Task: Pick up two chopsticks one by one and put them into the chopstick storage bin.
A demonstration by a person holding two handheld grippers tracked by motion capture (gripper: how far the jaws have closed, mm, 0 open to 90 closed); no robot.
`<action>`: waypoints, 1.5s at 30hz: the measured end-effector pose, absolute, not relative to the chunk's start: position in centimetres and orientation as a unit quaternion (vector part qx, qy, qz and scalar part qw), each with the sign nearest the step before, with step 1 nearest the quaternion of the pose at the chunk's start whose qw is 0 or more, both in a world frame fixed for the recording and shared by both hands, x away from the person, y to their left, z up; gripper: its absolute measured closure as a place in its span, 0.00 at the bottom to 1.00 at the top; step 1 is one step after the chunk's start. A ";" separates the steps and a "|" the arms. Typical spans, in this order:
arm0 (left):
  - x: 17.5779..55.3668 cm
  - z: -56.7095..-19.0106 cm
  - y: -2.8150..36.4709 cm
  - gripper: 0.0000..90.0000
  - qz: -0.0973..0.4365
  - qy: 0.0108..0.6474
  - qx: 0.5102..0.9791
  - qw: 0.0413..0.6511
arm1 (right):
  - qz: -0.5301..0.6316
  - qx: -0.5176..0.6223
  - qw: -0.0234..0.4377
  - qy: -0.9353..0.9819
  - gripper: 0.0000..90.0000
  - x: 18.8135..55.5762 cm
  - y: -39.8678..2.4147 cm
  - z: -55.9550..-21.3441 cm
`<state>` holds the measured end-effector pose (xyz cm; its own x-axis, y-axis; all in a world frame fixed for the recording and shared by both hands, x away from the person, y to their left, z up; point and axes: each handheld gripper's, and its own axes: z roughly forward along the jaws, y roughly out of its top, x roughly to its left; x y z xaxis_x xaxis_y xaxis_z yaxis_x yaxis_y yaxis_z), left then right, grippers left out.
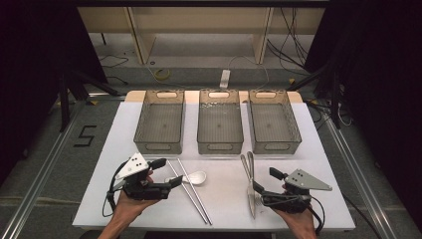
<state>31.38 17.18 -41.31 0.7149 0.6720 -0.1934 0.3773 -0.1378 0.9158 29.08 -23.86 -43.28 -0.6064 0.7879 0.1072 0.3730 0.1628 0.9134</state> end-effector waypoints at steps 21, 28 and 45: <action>31.8 -41.5 17.7 0.16 0.146 0.403 0.732 0.529 | 0.493 0.402 0.171 0.752 0.30 29.5 -21.9 -41.9; 32.2 -41.9 18.1 0.17 0.138 0.459 0.722 0.500 | 0.487 0.390 0.171 0.763 0.31 29.5 -20.8 -41.9; 32.2 -42.5 18.0 0.17 0.102 0.515 0.712 0.466 | 0.438 0.373 0.135 0.807 0.39 30.1 -16.5 -42.4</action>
<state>32.24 18.01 -42.50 0.4494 0.8282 -0.3348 0.6383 -0.0355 0.7690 30.08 -16.50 -42.36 -0.6847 0.7207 0.1084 0.4839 0.3383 0.8071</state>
